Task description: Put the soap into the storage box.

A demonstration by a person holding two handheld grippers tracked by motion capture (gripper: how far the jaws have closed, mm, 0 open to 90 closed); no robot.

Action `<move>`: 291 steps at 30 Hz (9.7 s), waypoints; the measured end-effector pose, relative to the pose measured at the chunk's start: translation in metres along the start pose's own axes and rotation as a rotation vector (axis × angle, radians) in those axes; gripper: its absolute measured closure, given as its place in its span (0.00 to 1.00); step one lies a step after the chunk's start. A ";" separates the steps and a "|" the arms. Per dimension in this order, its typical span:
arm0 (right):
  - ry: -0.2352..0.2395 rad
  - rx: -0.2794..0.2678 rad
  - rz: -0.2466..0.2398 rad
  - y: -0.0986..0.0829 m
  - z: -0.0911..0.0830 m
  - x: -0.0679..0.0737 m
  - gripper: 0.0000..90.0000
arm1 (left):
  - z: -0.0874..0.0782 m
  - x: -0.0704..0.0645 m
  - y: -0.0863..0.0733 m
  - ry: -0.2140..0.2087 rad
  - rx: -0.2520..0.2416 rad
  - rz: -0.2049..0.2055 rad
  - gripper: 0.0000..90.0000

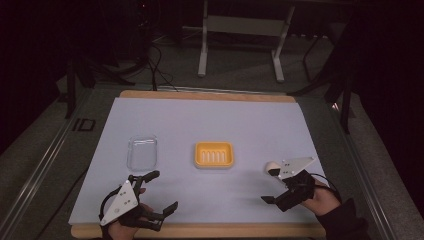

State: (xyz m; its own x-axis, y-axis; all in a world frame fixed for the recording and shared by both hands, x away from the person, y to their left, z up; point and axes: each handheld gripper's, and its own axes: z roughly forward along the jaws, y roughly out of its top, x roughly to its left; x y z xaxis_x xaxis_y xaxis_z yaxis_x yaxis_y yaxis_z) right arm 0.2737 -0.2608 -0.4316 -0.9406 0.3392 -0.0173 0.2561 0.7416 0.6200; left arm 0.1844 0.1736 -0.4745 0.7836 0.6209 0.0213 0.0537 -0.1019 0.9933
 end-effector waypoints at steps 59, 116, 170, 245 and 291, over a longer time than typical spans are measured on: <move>0.066 0.637 0.100 0.007 0.029 -0.044 0.13 | 0.003 0.000 -0.002 -0.021 0.028 -0.007 0.01; -0.003 0.548 0.151 -0.018 0.063 -0.115 0.47 | 0.005 0.000 -0.003 -0.030 0.047 0.002 0.01; 0.065 0.502 -0.144 0.028 0.030 -0.110 0.55 | 0.006 -0.001 -0.004 -0.033 0.055 0.004 0.01; 0.156 0.355 -0.410 0.164 0.108 -0.082 0.55 | 0.004 -0.002 -0.003 -0.056 0.061 0.009 0.01; 0.152 0.229 -0.433 0.138 0.165 -0.098 0.55 | 0.005 -0.002 -0.004 -0.064 0.075 0.016 0.01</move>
State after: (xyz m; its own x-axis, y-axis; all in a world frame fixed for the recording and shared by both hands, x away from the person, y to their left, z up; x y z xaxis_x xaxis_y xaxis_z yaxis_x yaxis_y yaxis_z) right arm 0.4386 -0.0959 -0.4737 -0.9886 -0.1028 -0.1100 -0.1383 0.9091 0.3929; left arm 0.1855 0.1685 -0.4788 0.8227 0.5678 0.0278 0.0850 -0.1712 0.9816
